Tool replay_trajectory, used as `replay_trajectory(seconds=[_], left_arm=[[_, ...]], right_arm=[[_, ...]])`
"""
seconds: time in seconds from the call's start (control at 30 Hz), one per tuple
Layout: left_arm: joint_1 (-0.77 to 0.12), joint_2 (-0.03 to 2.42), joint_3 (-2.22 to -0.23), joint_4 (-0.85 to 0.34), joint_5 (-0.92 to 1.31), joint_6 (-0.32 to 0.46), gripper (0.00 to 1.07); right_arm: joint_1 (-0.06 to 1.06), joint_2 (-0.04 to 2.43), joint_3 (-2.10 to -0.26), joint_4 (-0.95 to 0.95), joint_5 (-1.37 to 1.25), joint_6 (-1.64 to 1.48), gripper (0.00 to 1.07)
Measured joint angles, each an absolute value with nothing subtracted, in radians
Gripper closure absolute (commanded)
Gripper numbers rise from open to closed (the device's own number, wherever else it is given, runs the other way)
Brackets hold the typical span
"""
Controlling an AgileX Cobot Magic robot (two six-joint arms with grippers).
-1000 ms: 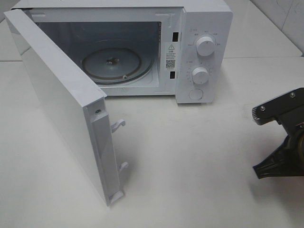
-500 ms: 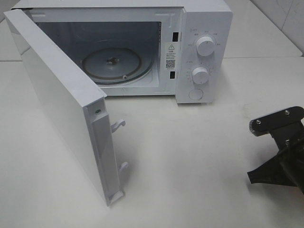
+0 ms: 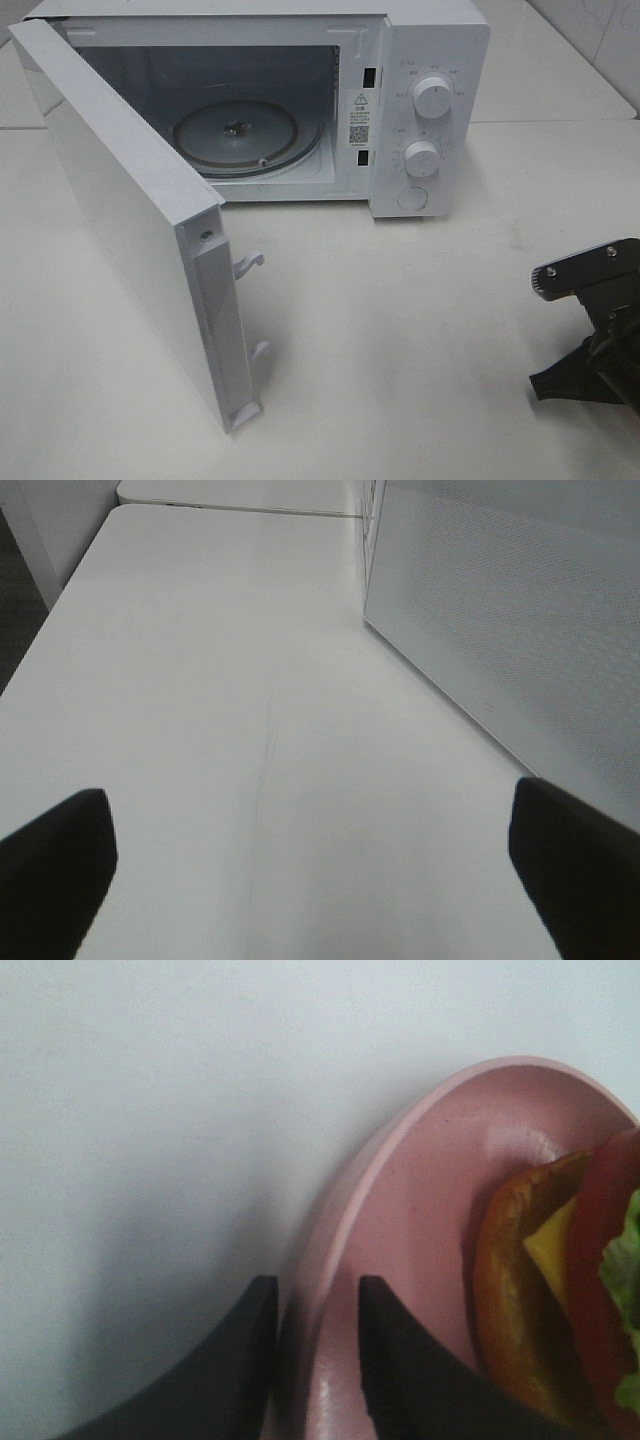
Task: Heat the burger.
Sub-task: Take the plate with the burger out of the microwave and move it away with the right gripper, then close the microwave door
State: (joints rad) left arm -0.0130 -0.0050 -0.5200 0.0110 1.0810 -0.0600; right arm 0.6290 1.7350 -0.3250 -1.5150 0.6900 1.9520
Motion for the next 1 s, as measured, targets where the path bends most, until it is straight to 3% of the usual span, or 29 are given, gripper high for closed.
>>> replay_trajectory(seconds=[0.17, 0.57, 0.8, 0.83, 0.93, 1.0], left_arm=[[-0.013, -0.005, -0.520, 0.011, 1.081, -0.060, 0.05], [-0.013, -0.005, -0.520, 0.011, 1.081, -0.060, 0.05], [-0.013, -0.005, -0.520, 0.011, 1.081, -0.060, 0.05], [-0.013, -0.005, -0.520, 0.011, 1.081, -0.060, 0.05], [-0.013, -0.005, -0.520, 0.011, 1.081, -0.060, 0.05], [-0.013, -0.005, -0.520, 0.011, 1.081, -0.060, 0.05]], right_arm=[[0.629, 1.680, -0.324, -1.515, 0.679, 1.927, 0.53], [0.629, 1.447, -0.420, -1.386, 0.537, 1.639, 0.51], [0.629, 1.357, -0.570, -0.955, 0.513, 1.073, 0.33], [0.629, 1.348, -0.597, -0.842, 0.515, 0.916, 0.31], [0.629, 1.342, -0.611, -0.780, 0.520, 0.844, 0.30], [0.629, 1.329, -0.657, -0.592, 0.547, 0.662, 0.31]])
